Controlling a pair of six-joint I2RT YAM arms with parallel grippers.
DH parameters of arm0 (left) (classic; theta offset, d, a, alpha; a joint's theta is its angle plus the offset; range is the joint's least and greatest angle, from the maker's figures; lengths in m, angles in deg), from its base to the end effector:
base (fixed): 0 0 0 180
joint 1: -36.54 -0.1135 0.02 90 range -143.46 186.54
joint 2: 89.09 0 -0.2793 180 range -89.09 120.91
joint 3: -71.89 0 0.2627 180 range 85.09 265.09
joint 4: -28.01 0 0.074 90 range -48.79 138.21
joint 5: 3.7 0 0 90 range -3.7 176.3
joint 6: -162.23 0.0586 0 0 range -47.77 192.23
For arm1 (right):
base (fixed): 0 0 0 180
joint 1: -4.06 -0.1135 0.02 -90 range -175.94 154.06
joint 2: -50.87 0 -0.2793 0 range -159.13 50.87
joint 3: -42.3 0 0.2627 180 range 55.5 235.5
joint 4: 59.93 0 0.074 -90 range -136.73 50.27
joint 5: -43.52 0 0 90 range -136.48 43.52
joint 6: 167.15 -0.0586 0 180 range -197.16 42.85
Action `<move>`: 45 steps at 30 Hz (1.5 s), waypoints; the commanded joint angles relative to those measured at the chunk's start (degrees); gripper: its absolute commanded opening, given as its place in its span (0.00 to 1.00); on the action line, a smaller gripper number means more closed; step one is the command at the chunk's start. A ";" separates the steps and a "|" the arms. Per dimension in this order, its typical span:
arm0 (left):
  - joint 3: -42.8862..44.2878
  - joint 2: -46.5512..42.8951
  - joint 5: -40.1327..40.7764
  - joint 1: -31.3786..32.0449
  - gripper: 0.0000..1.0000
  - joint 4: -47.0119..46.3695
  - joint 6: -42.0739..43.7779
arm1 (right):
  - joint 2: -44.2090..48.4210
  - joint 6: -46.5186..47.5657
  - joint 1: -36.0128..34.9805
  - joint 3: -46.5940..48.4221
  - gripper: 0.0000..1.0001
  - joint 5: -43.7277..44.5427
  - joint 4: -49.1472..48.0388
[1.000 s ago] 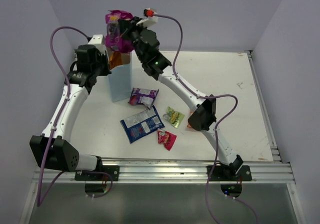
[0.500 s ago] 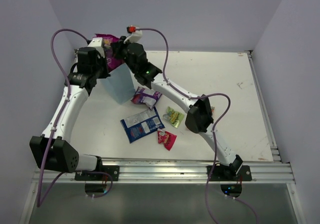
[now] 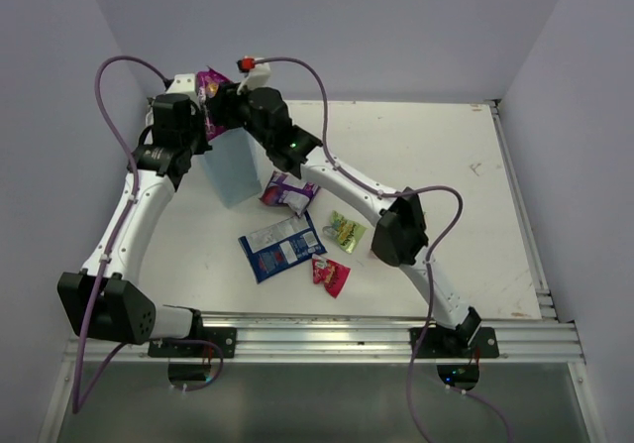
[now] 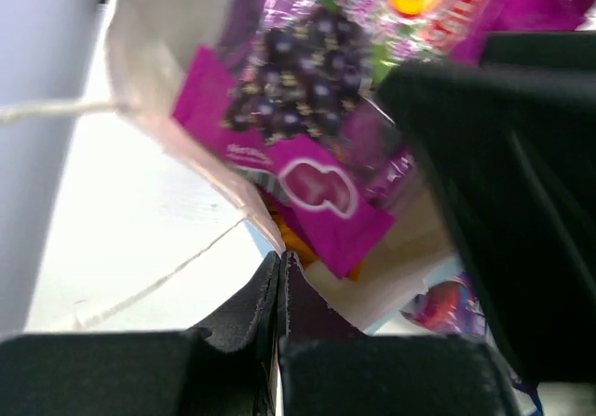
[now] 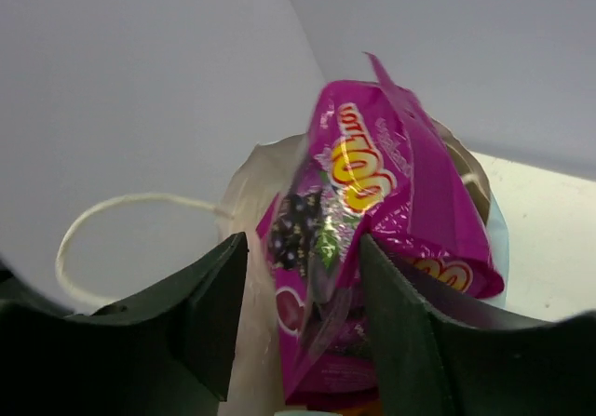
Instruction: Place the snacks into the paper bag
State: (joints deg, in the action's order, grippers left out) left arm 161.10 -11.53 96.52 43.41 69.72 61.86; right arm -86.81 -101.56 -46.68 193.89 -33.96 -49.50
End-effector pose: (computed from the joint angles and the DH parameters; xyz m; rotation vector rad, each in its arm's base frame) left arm 0.3299 -0.0293 0.3733 -0.1710 2.0793 0.0041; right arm 0.3974 0.4662 0.3727 -0.1790 1.5673 0.8791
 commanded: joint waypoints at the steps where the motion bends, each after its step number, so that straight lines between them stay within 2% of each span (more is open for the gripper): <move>1: -0.42 -1.71 9.02 -0.63 0.00 -3.29 2.11 | 9.09 5.23 -1.47 2.23 0.59 -4.08 -0.32; 2: -0.60 -1.71 9.99 -1.07 0.00 -3.20 2.20 | 10.23 6.11 -1.38 2.24 0.65 -3.99 0.47; 3: -0.77 -1.88 10.78 -1.68 0.00 -3.20 2.28 | 11.46 6.91 -1.38 1.72 0.80 -3.47 0.83; 4: -1.21 -2.06 11.14 -3.08 0.00 -3.29 2.29 | 12.61 8.04 -1.38 0.14 0.83 -2.59 1.27; 5: -1.47 -2.06 11.49 -3.62 0.00 -3.37 2.46 | 15.06 10.23 -1.47 -0.74 0.91 -1.97 2.58; 8: -2.62 -2.32 12.02 -5.20 0.00 -4.16 3.08 | 20.24 12.45 -0.85 -6.97 0.98 2.68 7.66; 13: -4.02 -2.85 10.88 -6.43 0.00 -4.78 2.81 | 29.13 10.52 3.62 -22.26 0.99 11.38 15.94; 16: -4.29 -3.20 10.61 -6.78 0.00 -4.78 2.81 | 33.71 4.38 10.56 -29.74 0.99 11.04 24.18; 19: -4.38 -3.20 10.35 -6.87 0.00 -4.69 3.08 | 32.05 3.66 16.19 -31.07 0.99 11.92 38.76; 20: -4.38 -3.12 10.17 -6.87 0.00 -4.61 3.16 | 30.91 3.66 17.68 -30.90 0.99 12.27 46.72; 24: -4.29 -2.68 9.12 -6.87 0.00 -4.26 3.08 | 23.27 -0.99 19.89 -32.99 0.98 10.96 62.83; 26: -4.20 -2.41 8.59 -6.87 0.00 -4.17 2.99 | 21.59 -4.33 19.89 -36.15 0.97 10.52 64.90; 30: -4.03 -2.15 6.31 -6.87 0.00 -3.73 2.64 | 24.04 -8.37 19.89 -48.18 0.96 8.06 63.50; 37: -4.38 -1.18 4.20 -6.87 0.00 -3.90 2.11 | 27.73 -11.63 20.33 -57.70 0.96 8.32 63.15; 38: -4.38 -1.01 4.02 -6.87 0.00 -3.82 2.11 | 27.91 -11.81 20.42 -58.49 0.95 8.40 62.62; 41: -4.55 -0.57 3.32 -6.87 0.00 -3.90 1.93 | 28.09 -11.90 20.77 -61.04 0.62 7.71 61.04; 42: -4.73 -0.57 3.23 -6.87 0.00 -3.90 1.93 | 28.00 -11.81 20.94 -61.48 0.28 6.92 60.86; 43: -4.73 -0.65 3.23 -6.87 0.00 -3.99 1.93 | 28.00 -11.89 21.03 -61.48 0.16 6.82 60.86; 45: -4.82 -0.65 3.32 -6.79 0.00 -3.99 1.93 | 27.83 -11.72 21.12 -61.13 0.02 7.17 60.95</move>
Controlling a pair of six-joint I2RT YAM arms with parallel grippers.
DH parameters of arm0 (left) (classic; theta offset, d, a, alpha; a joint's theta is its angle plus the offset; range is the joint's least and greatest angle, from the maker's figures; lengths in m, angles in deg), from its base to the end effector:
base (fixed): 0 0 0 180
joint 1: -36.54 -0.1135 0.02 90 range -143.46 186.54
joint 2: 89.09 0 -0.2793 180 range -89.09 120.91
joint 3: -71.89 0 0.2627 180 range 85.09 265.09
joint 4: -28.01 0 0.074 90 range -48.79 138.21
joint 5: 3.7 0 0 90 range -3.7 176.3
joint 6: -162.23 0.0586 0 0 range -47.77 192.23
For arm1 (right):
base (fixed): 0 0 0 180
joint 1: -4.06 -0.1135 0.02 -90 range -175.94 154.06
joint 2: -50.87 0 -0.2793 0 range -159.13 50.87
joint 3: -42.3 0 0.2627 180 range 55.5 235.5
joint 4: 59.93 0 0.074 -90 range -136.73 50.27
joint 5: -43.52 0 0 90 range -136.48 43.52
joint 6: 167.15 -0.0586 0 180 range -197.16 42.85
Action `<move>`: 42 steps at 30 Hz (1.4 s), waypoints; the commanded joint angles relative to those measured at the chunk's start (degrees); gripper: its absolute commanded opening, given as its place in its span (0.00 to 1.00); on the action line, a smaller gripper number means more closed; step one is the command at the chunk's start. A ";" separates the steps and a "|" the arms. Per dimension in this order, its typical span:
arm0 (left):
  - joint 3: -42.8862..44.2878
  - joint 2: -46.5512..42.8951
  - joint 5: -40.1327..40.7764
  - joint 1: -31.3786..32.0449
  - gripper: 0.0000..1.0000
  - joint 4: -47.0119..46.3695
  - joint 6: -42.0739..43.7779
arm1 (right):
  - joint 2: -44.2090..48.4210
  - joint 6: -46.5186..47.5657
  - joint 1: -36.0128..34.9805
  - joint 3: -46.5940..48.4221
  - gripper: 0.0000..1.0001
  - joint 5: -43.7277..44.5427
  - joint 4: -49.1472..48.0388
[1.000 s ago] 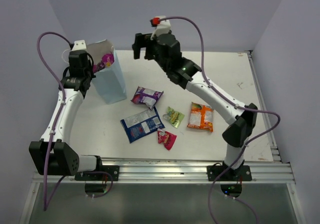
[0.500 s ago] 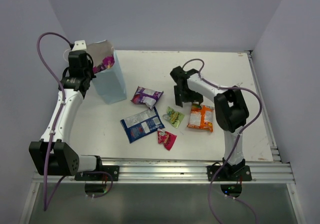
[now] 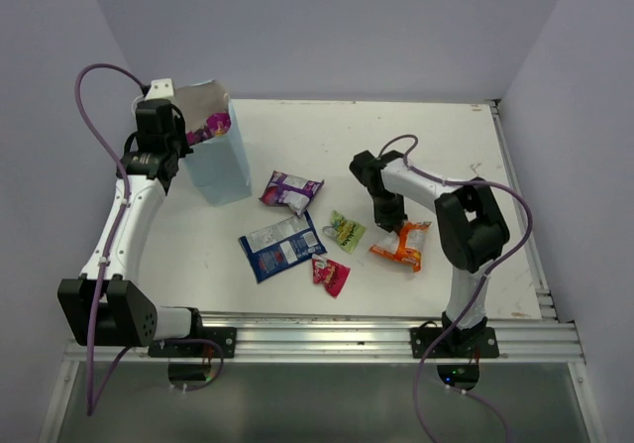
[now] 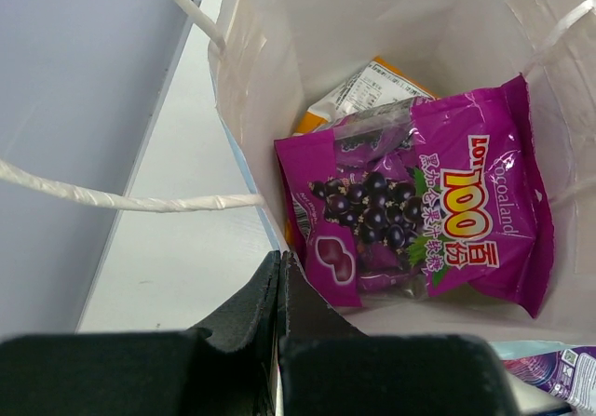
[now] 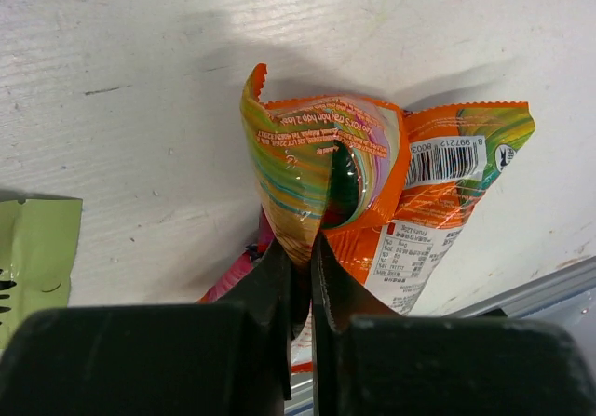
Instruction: Place the snacks into the paper bag
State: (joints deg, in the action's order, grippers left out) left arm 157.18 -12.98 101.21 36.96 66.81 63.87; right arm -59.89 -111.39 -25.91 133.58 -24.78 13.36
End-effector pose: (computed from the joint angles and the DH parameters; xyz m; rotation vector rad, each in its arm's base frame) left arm 0.3259 0.0127 0.3620 -0.3002 2.0517 0.1777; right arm 0.3231 0.1613 0.1588 0.0958 2.9353 -0.5145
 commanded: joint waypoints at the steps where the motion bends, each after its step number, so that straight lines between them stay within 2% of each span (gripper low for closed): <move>1: -0.90 0.53 -1.21 -0.34 0.00 -1.08 0.01 | 0.81 -1.80 0.36 -0.48 0.00 -1.66 -1.56; 5: -0.73 0.17 -0.59 -0.43 0.00 -1.08 0.27 | 1.69 0.57 0.10 4.87 0.00 -1.12 -0.86; 8: -0.55 -0.44 -0.59 -0.43 0.00 -1.00 0.27 | 1.43 4.52 -1.22 17.42 0.00 -0.60 -1.99; 10: -0.55 -0.97 -1.12 -0.43 0.00 -0.91 0.10 | -1.02 7.16 -1.92 32.08 0.00 -2.25 -1.83; 11: -0.55 -1.14 -1.64 -0.43 0.00 -0.91 -0.08 | -5.21 7.69 -2.10 43.35 0.00 -3.84 -1.91; 13: -0.55 -1.67 -2.00 -0.43 0.00 -0.91 -0.25 | -10.15 8.40 -2.45 54.84 0.00 -9.61 -3.48; 14: -0.55 -1.67 -2.17 -0.43 0.00 -0.91 -0.34 | -14.88 8.14 -2.54 65.34 0.00 -12.09 -4.54; 16: -0.46 -1.85 -2.35 -0.43 0.00 -0.91 -0.43 | -18.78 6.48 -2.98 71.83 0.00 -20.41 -12.49; 18: -0.38 -1.76 -2.96 -0.43 0.00 -0.91 -0.60 | -19.67 0.01 -3.07 69.60 0.00 -28.15 -23.03; 19: -0.20 -1.76 -3.31 -0.34 0.00 -1.00 -0.69 | -19.32 -2.91 -3.59 66.61 0.00 -31.68 -37.28; 20: -0.11 -1.67 -3.84 -0.34 0.00 -1.00 -0.87 | -19.67 -6.07 -4.03 62.15 0.00 -35.80 -44.29; 22: 0.15 -1.59 -4.11 -0.34 0.00 -0.91 -0.96 | -22.81 -13.38 -6.23 63.41 0.00 -36.46 -56.34; 24: 0.24 -1.41 -4.55 -0.25 0.00 -0.82 -1.04 | -30.86 -18.57 -7.90 74.01 0.00 -36.02 -59.21; 26: 0.33 -1.32 -4.63 -0.07 0.00 -0.82 -1.04 | -34.07 -22.17 -10.01 80.18 0.00 -35.06 -64.03; 28: 0.15 -1.41 -4.81 0.10 0.00 -0.65 -1.13 | -32.34 -22.98 -11.85 74.79 0.00 -34.53 -71.66; 32: -0.37 -1.59 -4.98 0.28 0.00 -0.73 -1.31 | -29.78 -15.25 -14.23 75.98 0.00 -32.33 -69.33; 42: -0.64 -1.41 -6.22 0.54 0.00 -1.26 -1.92 | -26.35 -14.19 -15.20 76.43 0.00 -31.36 -70.91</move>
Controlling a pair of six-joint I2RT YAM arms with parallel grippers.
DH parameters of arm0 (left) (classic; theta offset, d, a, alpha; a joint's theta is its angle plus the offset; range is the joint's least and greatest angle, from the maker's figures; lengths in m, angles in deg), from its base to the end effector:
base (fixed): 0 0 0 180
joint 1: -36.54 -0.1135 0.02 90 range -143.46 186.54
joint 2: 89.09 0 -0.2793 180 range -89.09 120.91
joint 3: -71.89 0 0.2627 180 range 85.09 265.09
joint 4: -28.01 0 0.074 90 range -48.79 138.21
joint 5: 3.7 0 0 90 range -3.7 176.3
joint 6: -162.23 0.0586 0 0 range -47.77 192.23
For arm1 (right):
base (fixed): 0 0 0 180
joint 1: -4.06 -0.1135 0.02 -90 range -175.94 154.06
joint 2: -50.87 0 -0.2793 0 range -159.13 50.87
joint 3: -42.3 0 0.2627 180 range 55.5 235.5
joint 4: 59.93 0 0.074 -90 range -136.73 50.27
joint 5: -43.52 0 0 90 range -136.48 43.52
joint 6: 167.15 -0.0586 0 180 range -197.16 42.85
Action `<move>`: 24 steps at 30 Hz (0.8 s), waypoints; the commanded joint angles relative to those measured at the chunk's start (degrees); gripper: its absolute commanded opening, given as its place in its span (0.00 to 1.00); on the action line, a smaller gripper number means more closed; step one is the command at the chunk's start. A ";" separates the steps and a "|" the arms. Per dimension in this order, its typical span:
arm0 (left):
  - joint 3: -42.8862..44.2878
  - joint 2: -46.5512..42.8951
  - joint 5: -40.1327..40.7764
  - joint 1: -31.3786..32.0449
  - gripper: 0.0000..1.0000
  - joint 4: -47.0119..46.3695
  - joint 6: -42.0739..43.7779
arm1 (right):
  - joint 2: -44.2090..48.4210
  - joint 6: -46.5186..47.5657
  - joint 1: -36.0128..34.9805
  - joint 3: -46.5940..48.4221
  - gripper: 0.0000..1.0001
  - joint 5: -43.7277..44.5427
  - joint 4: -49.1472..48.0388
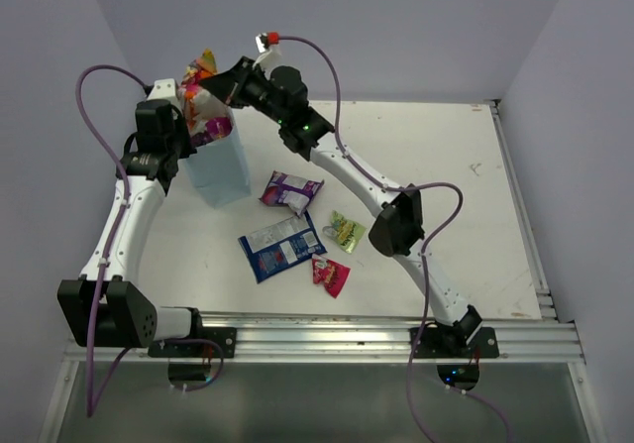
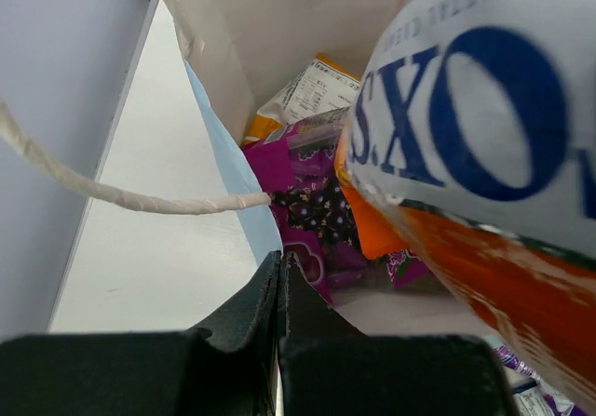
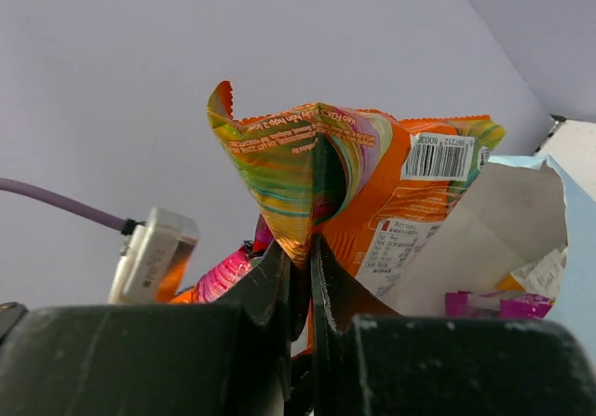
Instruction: Place the snacks into the paper bag
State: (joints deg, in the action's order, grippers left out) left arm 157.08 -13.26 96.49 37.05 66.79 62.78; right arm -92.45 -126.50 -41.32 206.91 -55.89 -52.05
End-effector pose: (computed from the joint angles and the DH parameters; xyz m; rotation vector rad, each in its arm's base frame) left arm 0.3256 0.0075 0.3623 -0.2693 2.0588 0.0790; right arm 0.4266 0.4459 0.4063 -0.1042 1.5031 1.4798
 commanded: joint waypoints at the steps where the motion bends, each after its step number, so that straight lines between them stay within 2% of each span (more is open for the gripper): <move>1: -0.53 -1.13 -1.58 0.45 0.00 -1.24 -0.83 | 6.22 0.65 0.04 1.79 0.00 -0.35 -4.62; 7: -1.06 -2.09 -1.41 0.54 0.00 -1.24 -0.74 | 4.55 0.20 -0.84 -1.29 0.00 -3.07 0.39; 15: -1.94 -3.59 -0.53 0.54 0.00 -1.33 -0.39 | 2.70 11.36 -2.95 -1.39 0.01 -0.44 11.99; 17: -2.11 -3.67 -0.53 0.54 0.00 -1.41 -0.39 | 2.26 12.95 -3.04 -1.21 0.21 -0.61 12.44; 18: -2.11 -3.67 -0.53 0.54 0.00 -1.50 -0.39 | 2.44 12.96 -3.04 -1.30 0.37 -0.70 12.35; 19: -2.20 -3.67 -0.53 0.54 0.00 -1.50 -0.39 | 2.44 12.96 -3.04 -1.21 0.45 -0.87 12.27; 20: -2.20 -3.67 -0.53 0.54 0.00 -1.41 -0.39 | 2.70 13.30 -3.04 -0.95 0.66 -0.96 12.09; 21: -2.20 -3.67 -0.53 0.54 0.00 -1.50 -0.30 | 2.79 13.57 -2.95 -0.68 0.78 -0.87 11.65; 23: -2.20 -3.76 -0.44 0.54 0.00 -1.50 -0.39 | 3.57 15.05 -3.04 0.37 0.90 -0.26 11.74; 24: -2.29 -3.76 -0.35 0.54 0.00 -1.50 -0.39 | 4.02 15.76 -3.04 0.63 0.91 0.00 12.26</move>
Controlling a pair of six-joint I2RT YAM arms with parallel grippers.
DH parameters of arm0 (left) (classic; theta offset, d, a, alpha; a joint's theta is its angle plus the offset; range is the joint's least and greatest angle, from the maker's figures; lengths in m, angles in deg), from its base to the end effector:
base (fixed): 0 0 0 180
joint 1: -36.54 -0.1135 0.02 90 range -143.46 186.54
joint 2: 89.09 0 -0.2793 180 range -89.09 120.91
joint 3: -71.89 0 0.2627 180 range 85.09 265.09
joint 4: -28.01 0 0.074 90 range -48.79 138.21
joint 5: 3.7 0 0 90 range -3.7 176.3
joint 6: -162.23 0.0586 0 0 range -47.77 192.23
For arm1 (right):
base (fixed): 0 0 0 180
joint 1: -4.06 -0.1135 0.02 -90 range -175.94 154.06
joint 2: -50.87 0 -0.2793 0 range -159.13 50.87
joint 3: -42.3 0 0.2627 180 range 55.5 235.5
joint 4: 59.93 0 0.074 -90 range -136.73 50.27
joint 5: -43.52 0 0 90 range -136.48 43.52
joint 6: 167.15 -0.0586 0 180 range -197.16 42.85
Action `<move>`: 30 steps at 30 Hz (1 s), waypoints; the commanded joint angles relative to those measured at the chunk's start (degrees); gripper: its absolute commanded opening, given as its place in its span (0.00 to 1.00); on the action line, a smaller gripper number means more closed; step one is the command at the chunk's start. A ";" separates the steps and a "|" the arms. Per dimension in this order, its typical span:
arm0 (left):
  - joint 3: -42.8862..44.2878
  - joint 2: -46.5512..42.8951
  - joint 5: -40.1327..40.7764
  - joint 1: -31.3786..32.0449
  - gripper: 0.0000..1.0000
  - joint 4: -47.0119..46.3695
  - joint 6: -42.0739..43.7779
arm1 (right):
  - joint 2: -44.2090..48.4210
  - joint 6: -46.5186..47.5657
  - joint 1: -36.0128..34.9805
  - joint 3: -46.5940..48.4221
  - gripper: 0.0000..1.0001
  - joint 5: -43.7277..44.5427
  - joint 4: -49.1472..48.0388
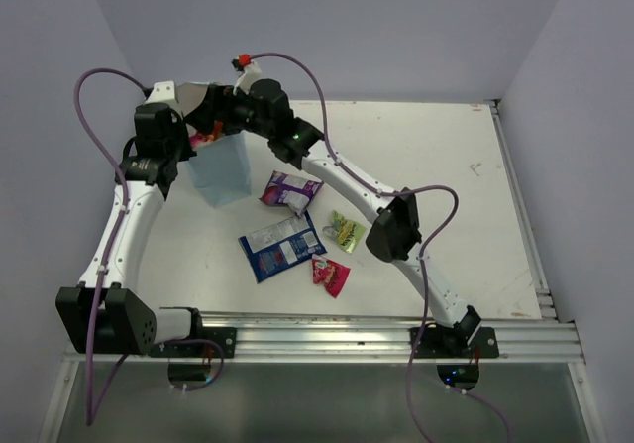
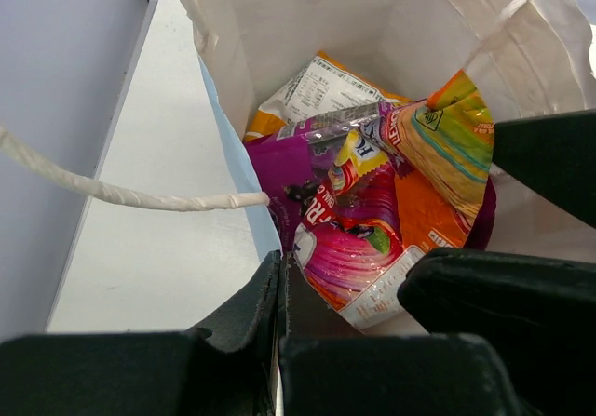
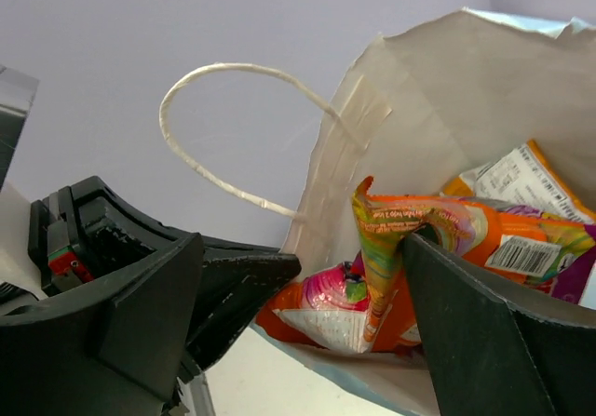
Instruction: Place the snacks into the paper bag
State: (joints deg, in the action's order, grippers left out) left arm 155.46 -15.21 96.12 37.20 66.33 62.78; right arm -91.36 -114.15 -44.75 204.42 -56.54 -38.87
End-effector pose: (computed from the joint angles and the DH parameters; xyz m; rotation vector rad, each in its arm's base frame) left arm 0.3171 0.0063 0.3629 -0.2626 2.0464 0.0686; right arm 0.4003 0.4729 0.3713 -0.3292 1.7204 1.2766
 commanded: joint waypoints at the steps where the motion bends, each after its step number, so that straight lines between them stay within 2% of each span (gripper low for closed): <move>1: -0.67 -1.90 0.11 0.39 0.00 -1.04 -0.30 | 3.54 4.20 0.48 3.65 0.92 0.92 -0.39; 3: -0.67 -1.99 0.19 0.39 0.00 -1.13 -0.39 | 6.52 7.54 0.65 3.22 0.94 2.67 2.41; 6: -0.85 -2.17 0.37 0.39 0.00 -1.31 -0.30 | 13.53 12.55 1.70 -3.00 0.95 7.75 6.62; 9: -1.20 -2.43 0.28 0.30 0.00 -1.48 -0.39 | 21.96 11.08 5.74 -17.31 0.95 12.33 8.22; 10: -1.29 -2.43 0.46 0.30 0.00 -1.57 -0.39 | 23.83 9.85 7.23 -25.88 0.95 13.22 8.75; 13: -1.64 -2.96 1.07 0.30 0.00 -1.57 -0.13 | 27.97 9.74 11.81 -37.87 0.95 14.98 10.50; 17: -1.64 -3.05 1.25 0.04 0.00 -1.48 -0.04 | 25.08 15.89 13.22 -40.38 0.94 14.64 15.34; 23: -1.02 -2.43 1.51 -0.14 0.00 -1.39 0.14 | 16.66 15.20 13.22 -38.45 0.91 10.77 16.48; 30: -0.76 -2.17 2.22 -0.40 0.00 -1.31 0.23 | 12.25 16.07 13.13 -37.91 0.89 10.24 22.80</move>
State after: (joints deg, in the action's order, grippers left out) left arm 154.19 -16.50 97.35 37.29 66.03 62.80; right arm -80.15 -99.61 -32.12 164.77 -45.44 -19.53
